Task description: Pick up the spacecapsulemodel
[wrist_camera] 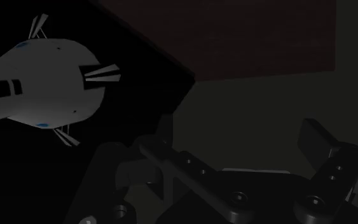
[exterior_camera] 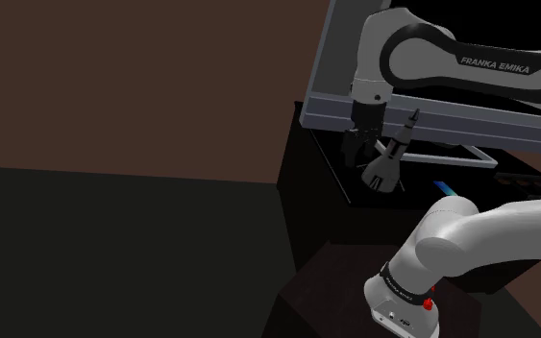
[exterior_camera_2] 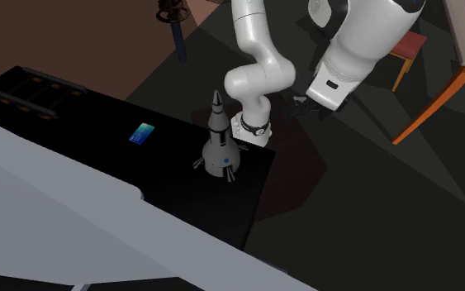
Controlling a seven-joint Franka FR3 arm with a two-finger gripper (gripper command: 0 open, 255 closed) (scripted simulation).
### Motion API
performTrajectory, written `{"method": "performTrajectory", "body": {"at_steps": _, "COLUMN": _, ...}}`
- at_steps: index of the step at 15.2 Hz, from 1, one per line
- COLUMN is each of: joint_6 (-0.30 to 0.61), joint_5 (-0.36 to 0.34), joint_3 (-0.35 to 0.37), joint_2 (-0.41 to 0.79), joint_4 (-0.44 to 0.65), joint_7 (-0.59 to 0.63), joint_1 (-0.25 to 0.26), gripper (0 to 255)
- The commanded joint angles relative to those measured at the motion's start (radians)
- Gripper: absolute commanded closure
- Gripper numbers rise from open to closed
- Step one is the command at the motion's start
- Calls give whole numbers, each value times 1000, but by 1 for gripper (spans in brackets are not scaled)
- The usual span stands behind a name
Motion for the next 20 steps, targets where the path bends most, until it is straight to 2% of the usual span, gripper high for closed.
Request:
{"method": "performTrajectory", "body": {"at_steps": 1, "joint_6": 0, "joint_5": 0, "joint_3": 0, "joint_2": 0, "joint_4": 0, "joint_7": 0, "joint_1": 0, "gripper": 0}}
{"method": "performTrajectory", "body": {"at_steps": 10, "joint_6": -227, "joint_5": -141, "joint_3": -201, "joint_2": 29, "joint_4": 195, "joint_7": -292, "joint_1": -23, "gripper": 0}}
{"method": "performTrajectory", "body": {"at_steps": 20, "joint_6": -423, "joint_5": -302, "joint_3": -420, "joint_2": 215, "joint_4": 530, "joint_7": -666, "joint_1": -9, "gripper": 0}}
